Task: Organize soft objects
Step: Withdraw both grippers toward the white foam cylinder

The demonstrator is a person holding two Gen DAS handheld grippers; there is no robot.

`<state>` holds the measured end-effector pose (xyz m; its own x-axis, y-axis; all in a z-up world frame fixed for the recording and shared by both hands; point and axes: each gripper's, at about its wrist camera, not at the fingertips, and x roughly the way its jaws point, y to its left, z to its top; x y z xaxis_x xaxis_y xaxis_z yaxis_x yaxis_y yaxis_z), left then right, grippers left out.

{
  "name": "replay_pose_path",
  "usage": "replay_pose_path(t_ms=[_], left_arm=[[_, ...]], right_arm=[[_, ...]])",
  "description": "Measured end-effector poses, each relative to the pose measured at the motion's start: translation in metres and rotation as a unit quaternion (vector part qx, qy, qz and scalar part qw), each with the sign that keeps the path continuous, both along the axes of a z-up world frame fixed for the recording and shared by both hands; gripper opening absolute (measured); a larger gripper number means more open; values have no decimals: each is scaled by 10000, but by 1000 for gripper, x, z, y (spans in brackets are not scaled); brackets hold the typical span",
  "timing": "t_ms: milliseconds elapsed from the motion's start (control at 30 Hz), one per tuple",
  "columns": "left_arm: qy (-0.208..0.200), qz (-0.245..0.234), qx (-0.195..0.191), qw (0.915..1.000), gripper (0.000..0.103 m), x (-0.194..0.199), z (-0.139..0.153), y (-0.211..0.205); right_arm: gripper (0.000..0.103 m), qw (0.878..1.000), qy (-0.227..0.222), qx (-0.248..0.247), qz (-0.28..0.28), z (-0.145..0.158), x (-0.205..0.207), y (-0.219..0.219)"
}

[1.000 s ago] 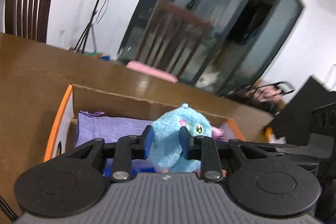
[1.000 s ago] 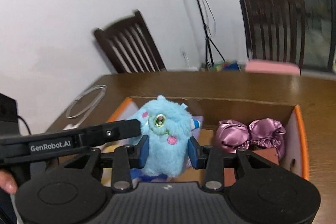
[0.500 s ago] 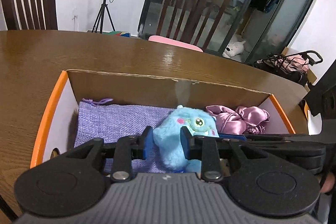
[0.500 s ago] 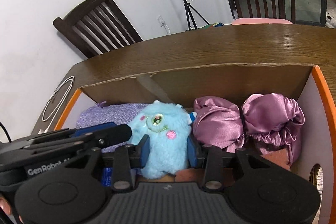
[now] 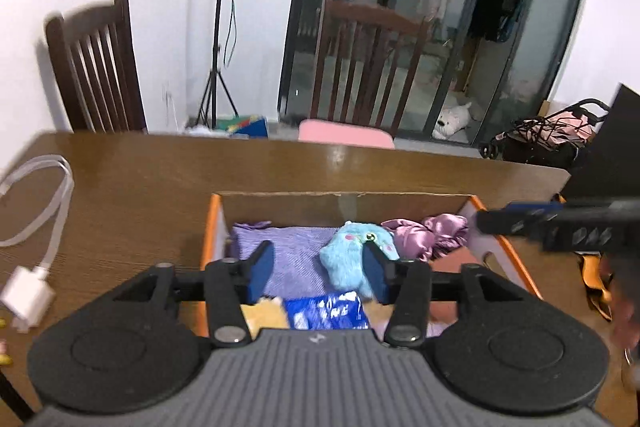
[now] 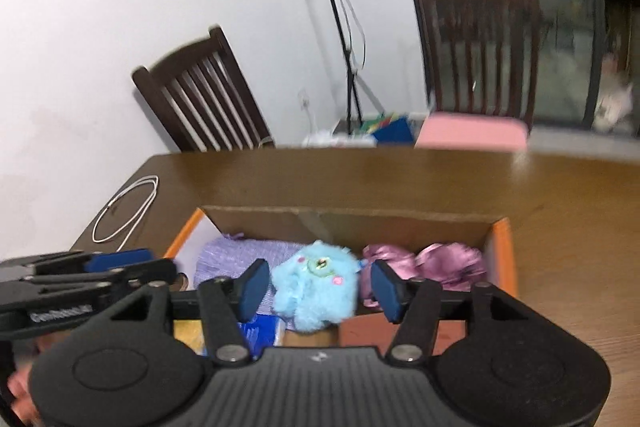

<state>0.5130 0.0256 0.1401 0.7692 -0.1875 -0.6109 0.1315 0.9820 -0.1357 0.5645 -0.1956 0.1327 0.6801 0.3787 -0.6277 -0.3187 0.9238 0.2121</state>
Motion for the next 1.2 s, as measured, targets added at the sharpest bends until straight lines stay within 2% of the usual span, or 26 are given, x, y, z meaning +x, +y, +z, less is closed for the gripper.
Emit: replay_pose_path(t_ms=[67, 167, 367, 533, 800, 967, 1100, 1200], left_arm=[[-220, -34, 144, 9996, 72, -29, 15, 4], [-527, -79, 342, 9980, 83, -70, 34, 5], [-992, 72, 314, 9946, 97, -132, 53, -5], [-1305, 67, 335, 9909, 100, -174, 52, -17], [-1412, -27, 134, 9899, 103, -247, 13, -24], [-1502, -104, 411, 9878, 103, -285, -11, -33], [-1400, -67, 216, 9899, 103, -313, -33, -34], [-1353, 139, 227, 9904, 103, -334, -53, -38]], right_arm=[[67, 9996, -213, -157, -46, 20, -26, -13], [71, 9983, -462, -310, -163, 44, -63, -35], [77, 9967, -724, -268, -261, 63, -123, -60], [80, 9931, -1077, -434, -132, 62, -173, -61], [83, 9867, -1514, -564, 152, 29, -260, -63], [83, 9904, -1346, -179, 257, -9, -301, -74], [83, 9921, -1235, -7, 229, -41, -333, -85], [83, 9929, -1186, -14, 138, -60, -353, -90]])
